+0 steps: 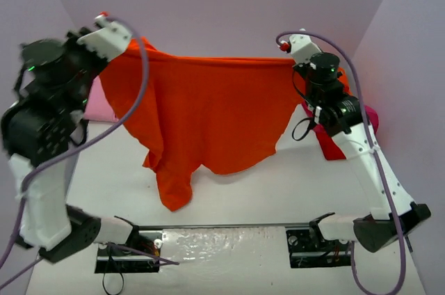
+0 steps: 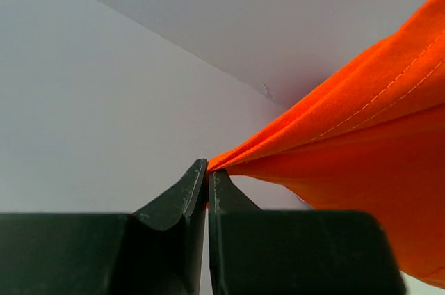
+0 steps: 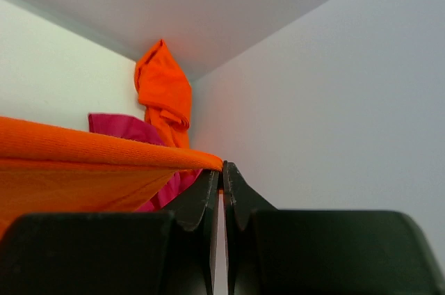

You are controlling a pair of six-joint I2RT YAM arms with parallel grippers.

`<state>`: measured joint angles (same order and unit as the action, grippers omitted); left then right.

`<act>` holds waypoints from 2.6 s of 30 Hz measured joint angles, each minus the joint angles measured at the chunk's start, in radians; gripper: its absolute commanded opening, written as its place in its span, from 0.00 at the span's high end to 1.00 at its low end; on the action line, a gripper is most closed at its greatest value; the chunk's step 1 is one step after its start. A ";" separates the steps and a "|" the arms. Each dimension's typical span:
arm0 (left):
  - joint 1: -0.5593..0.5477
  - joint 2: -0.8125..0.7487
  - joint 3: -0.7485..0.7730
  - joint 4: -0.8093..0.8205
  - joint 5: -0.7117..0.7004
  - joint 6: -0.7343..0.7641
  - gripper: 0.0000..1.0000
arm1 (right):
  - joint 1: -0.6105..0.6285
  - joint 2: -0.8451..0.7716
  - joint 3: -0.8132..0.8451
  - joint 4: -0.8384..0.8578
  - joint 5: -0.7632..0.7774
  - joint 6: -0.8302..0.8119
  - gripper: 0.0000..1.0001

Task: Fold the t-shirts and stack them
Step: Flatten out the tshirt

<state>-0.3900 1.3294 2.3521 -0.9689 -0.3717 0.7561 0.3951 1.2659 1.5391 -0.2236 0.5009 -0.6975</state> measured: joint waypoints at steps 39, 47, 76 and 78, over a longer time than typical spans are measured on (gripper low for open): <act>0.310 0.508 -0.336 0.349 0.244 -0.257 1.00 | -0.140 0.797 0.373 0.116 -0.046 0.046 1.00; 0.328 -0.057 -0.528 0.048 0.515 -0.204 1.00 | -0.149 0.196 0.105 -0.108 -0.385 0.033 1.00; 0.281 -0.216 0.199 -0.448 0.857 -0.153 1.00 | -0.212 -0.227 0.161 -0.667 -0.804 0.038 1.00; 0.275 -0.143 0.210 -0.437 0.846 -0.147 1.00 | -0.212 -0.161 0.219 -0.669 -0.798 0.045 1.00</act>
<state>-0.1147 1.1866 2.5625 -1.4057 0.4747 0.6087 0.1829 1.1046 1.7580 -0.8929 -0.2968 -0.6529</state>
